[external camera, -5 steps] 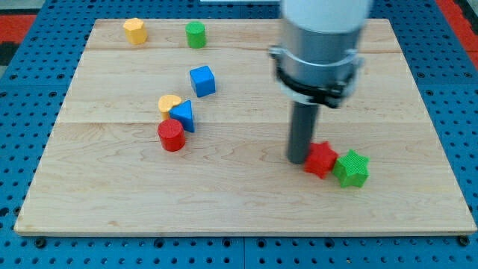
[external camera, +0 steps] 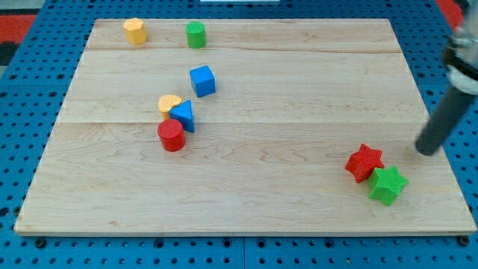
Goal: Push green star with red star towards up
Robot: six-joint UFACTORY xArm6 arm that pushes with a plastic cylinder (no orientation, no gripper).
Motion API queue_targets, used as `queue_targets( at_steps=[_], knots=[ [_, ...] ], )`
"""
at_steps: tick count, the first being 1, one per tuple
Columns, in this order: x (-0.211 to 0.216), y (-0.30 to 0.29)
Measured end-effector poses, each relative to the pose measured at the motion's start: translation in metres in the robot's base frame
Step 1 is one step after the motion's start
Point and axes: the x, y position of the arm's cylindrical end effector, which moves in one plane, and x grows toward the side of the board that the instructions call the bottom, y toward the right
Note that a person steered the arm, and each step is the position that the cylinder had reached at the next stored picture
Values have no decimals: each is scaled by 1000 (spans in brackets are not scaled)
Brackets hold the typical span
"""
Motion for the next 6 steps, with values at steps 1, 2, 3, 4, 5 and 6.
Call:
queue_targets(
  at_steps=[1, 2, 3, 4, 5, 6],
  knots=[
    [56, 9],
    [74, -21],
    [67, -78],
    [54, -125],
    [59, -107],
    [78, -199]
  ],
)
